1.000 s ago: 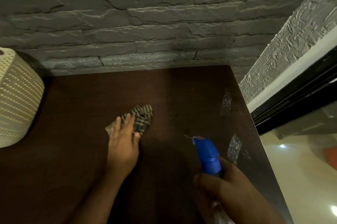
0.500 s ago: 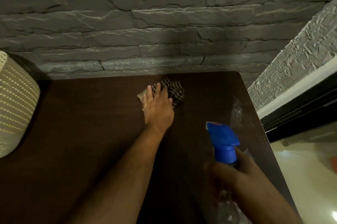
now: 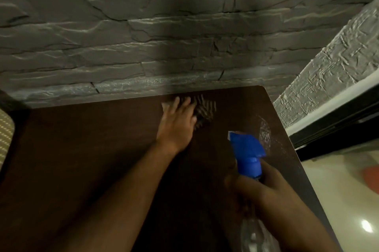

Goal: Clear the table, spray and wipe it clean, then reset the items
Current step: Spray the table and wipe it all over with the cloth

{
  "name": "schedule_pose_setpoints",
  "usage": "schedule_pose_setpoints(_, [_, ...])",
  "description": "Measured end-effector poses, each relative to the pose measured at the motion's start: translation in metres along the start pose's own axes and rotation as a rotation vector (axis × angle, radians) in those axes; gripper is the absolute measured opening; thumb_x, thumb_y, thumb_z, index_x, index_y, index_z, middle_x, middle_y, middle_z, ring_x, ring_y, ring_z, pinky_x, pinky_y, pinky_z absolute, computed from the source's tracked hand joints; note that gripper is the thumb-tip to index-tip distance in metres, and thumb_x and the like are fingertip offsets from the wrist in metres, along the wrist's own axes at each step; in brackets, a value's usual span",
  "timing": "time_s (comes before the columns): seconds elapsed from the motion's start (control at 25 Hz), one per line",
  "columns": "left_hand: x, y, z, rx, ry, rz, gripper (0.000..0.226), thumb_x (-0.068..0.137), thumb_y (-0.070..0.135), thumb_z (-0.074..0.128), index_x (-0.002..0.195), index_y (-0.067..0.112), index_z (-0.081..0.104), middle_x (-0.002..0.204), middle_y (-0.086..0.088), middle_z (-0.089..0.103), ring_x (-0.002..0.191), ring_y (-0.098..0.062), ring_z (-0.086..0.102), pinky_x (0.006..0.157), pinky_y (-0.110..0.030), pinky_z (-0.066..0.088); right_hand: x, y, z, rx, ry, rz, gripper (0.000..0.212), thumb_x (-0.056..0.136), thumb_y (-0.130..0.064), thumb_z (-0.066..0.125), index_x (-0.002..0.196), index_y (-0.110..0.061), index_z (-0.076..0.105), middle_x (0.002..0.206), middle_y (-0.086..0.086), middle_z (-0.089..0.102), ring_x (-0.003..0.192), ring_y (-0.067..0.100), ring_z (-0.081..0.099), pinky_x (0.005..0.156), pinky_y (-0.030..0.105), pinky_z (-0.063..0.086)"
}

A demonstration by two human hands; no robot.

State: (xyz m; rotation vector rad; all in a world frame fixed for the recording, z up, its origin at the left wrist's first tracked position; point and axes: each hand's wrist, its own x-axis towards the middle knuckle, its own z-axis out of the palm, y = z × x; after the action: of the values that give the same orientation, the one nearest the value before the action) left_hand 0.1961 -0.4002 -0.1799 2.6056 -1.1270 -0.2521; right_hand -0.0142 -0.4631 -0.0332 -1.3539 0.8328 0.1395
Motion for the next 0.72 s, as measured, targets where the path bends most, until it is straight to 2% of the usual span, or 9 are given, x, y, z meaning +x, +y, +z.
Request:
schedule_pose_setpoints(0.08, [0.030,0.004,0.002,-0.038,0.012,-0.100,0.049,0.102,0.032,0.034,0.149,0.020,0.029,0.160,-0.002,0.020,0.149,-0.026,0.004,0.120,-0.048,0.005,0.002,0.001,0.000,0.018,0.045,-0.009,0.022,0.075,-0.012,0.071,0.093,-0.012,0.058,0.053,0.010,0.059,0.047,0.023,0.054,0.055,0.037,0.046])
schedule_pose_setpoints(0.12, [0.024,0.014,0.005,-0.060,0.027,-0.090,0.048,0.102,0.031,0.036,0.148,0.020,0.031,0.160,-0.002,0.022,0.149,-0.026,0.006,0.120,-0.049,0.009,0.001,0.000,0.000,0.026,0.050,-0.006,0.021,0.075,-0.009,0.069,0.092,-0.012,0.058,0.053,0.010,0.059,0.046,0.023,0.054,0.056,0.038,0.046])
schedule_pose_setpoints(0.2, [-0.026,0.041,0.010,-0.068,0.011,0.092,0.048,0.099,0.030,0.038,0.147,0.022,0.034,0.159,0.001,0.024,0.149,-0.024,0.008,0.119,-0.049,0.016,-0.004,-0.002,0.001,0.044,0.038,0.018,0.028,0.071,-0.007,0.071,0.094,-0.017,0.058,0.051,0.007,0.061,0.045,0.021,0.056,0.056,0.036,0.048])
schedule_pose_setpoints(0.28, [-0.095,0.056,0.011,-0.104,-0.154,0.315,0.051,0.099,0.031,0.036,0.149,0.029,0.026,0.161,0.009,0.009,0.149,-0.018,-0.005,0.121,-0.046,0.008,-0.010,-0.003,-0.001,0.063,0.006,0.036,0.042,0.063,-0.011,0.080,0.097,-0.022,0.058,0.051,0.003,0.066,0.045,0.017,0.060,0.054,0.034,0.051])
schedule_pose_setpoints(0.36, [-0.130,0.051,0.003,-0.018,-0.221,0.367,0.051,0.099,0.034,0.036,0.148,0.038,0.024,0.157,0.018,0.000,0.145,-0.010,-0.011,0.122,-0.038,0.009,-0.014,-0.001,-0.006,0.086,-0.005,0.065,0.044,0.063,-0.009,0.081,0.096,-0.026,0.057,0.056,0.001,0.070,0.048,0.016,0.063,0.052,0.030,0.055])
schedule_pose_setpoints(0.44, [-0.110,0.031,-0.001,0.032,-0.131,0.275,0.049,0.099,0.035,0.034,0.147,0.040,0.024,0.155,0.021,0.002,0.144,-0.007,-0.008,0.121,-0.037,0.009,-0.018,0.003,-0.009,0.094,0.003,0.084,0.041,0.062,-0.009,0.079,0.094,-0.026,0.059,0.059,0.007,0.071,0.051,0.021,0.063,0.049,0.027,0.055])
schedule_pose_setpoints(0.52, [-0.057,0.017,0.002,-0.018,-0.062,0.155,0.051,0.101,0.035,0.029,0.150,0.032,0.021,0.160,0.013,0.006,0.147,-0.011,-0.007,0.122,-0.042,0.003,-0.021,0.007,-0.008,0.066,0.041,0.072,0.041,0.058,-0.012,0.078,0.093,-0.023,0.061,0.057,0.015,0.066,0.051,0.026,0.061,0.053,0.035,0.053])
schedule_pose_setpoints(0.64, [0.018,0.010,0.007,-0.023,-0.004,-0.024,0.050,0.103,0.031,0.033,0.151,0.022,0.024,0.161,0.003,0.017,0.149,-0.020,0.002,0.121,-0.041,0.007,-0.026,0.013,-0.005,0.079,0.093,0.062,0.037,0.072,-0.004,0.074,0.098,-0.023,0.057,0.049,0.010,0.061,0.046,0.026,0.057,0.058,0.040,0.051])
schedule_pose_setpoints(0.72, [0.016,0.025,0.013,-0.048,0.017,-0.072,0.050,0.102,0.029,0.037,0.150,0.022,0.026,0.161,0.002,0.018,0.149,-0.023,0.004,0.121,-0.042,0.007,-0.034,0.014,-0.004,0.089,0.093,0.061,0.043,0.064,-0.007,0.073,0.100,-0.023,0.055,0.048,0.008,0.062,0.044,0.024,0.057,0.057,0.040,0.051])
